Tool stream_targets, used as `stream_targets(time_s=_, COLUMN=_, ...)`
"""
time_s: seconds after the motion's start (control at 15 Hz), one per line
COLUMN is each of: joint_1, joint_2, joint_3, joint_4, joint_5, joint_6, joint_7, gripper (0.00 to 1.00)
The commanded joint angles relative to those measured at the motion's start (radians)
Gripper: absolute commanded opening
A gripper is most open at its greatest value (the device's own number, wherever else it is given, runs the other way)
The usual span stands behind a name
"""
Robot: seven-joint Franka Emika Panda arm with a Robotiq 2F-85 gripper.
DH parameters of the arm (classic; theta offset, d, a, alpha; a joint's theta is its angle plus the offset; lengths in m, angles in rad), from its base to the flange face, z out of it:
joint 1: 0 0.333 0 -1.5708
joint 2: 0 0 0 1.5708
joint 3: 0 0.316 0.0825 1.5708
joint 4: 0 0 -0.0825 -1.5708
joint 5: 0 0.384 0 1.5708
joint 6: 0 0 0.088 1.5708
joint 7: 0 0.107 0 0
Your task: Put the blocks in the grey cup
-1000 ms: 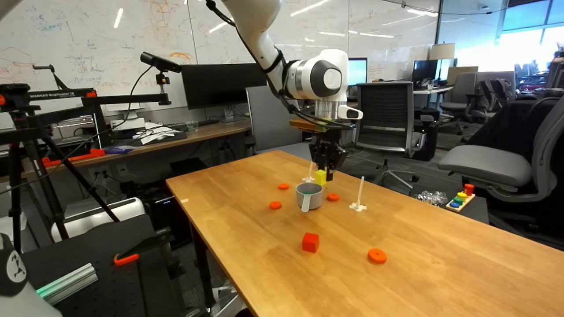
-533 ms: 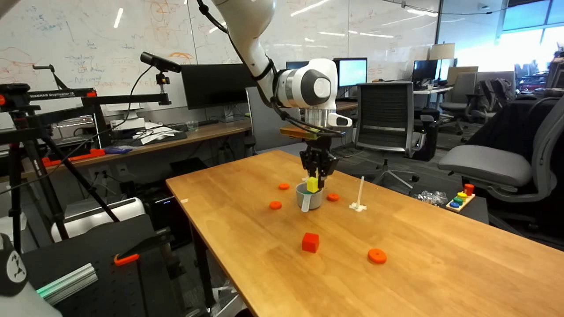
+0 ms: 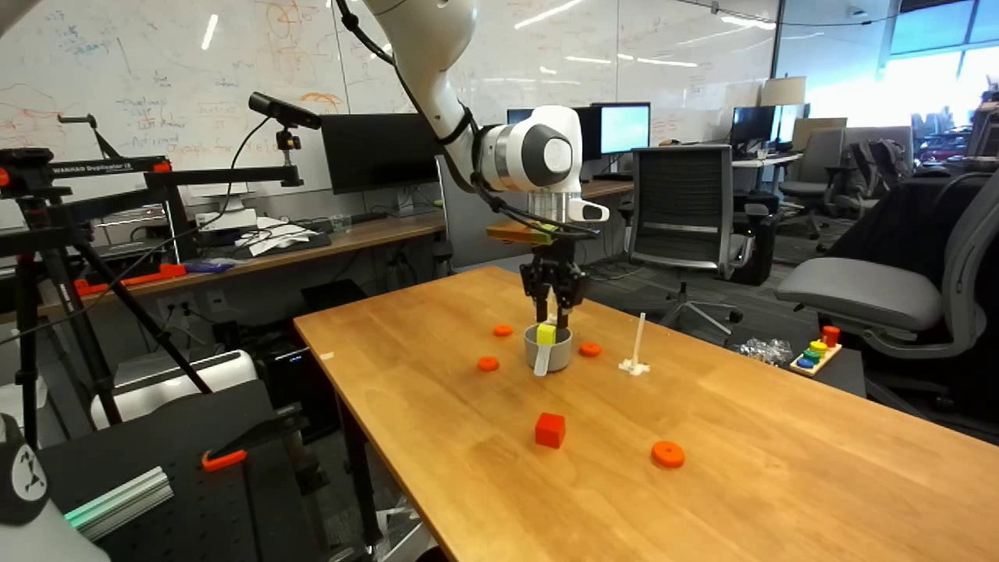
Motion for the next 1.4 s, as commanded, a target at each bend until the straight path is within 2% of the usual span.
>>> stream_targets(time_s=0.0, joint_1=0.003, joint_2=0.003, joint_3=-0.005, joint_4=0.016, joint_5=-0.025, joint_6=0.001, joint_7=0.015, gripper=0.82)
stream_targets(time_s=0.13, joint_1=-0.014, joint_2=-0.011, joint_3=-0.015, joint_4=0.001, joint_5=-0.028, joint_6=-0.006, joint_7=0.007, gripper=0.97)
stream_targets(time_s=0.2, joint_1=-0.024, joint_2=-0.018, joint_3=-0.022, joint_4=-0.007, joint_5=-0.026, joint_6=-0.013, joint_7=0.006, gripper=1.00)
stream_targets(time_s=0.47, joint_1=-0.061, joint_2=-0.063, joint_3=-0.079, joint_4=-0.074, joint_5=-0.072, joint_6=-0.035, joint_7=-0.021, gripper=1.00)
stream_targets(time_s=0.67, joint_1=-0.051, joint_2=-0.089, joint_3=-0.147, joint_4=-0.133, joint_5=-0.212, joint_6=-0.019, joint_7=-0.021, gripper=1.00)
stream_targets(time_s=0.73, joint_1=-0.058, joint_2=-0.102, joint_3=-0.150, joint_4=-0.153, joint_5=-0.249, joint_6=-0.031, joint_7=-0.050, gripper=1.00)
stream_targets(time_s=0.87, joint_1=-0.103, joint_2=-0.138, joint_3=-0.118, joint_4=-0.200, joint_5=-0.275, joint_6=-0.049, joint_7=-0.175, gripper=1.00)
stream_targets(time_s=1.33, joint_1=-0.185, joint_2=-0.226, joint_3=-0.042, joint_4=-0.322, joint_5=-0.303, joint_6=-0.087, joint_7=-0.505, gripper=1.00)
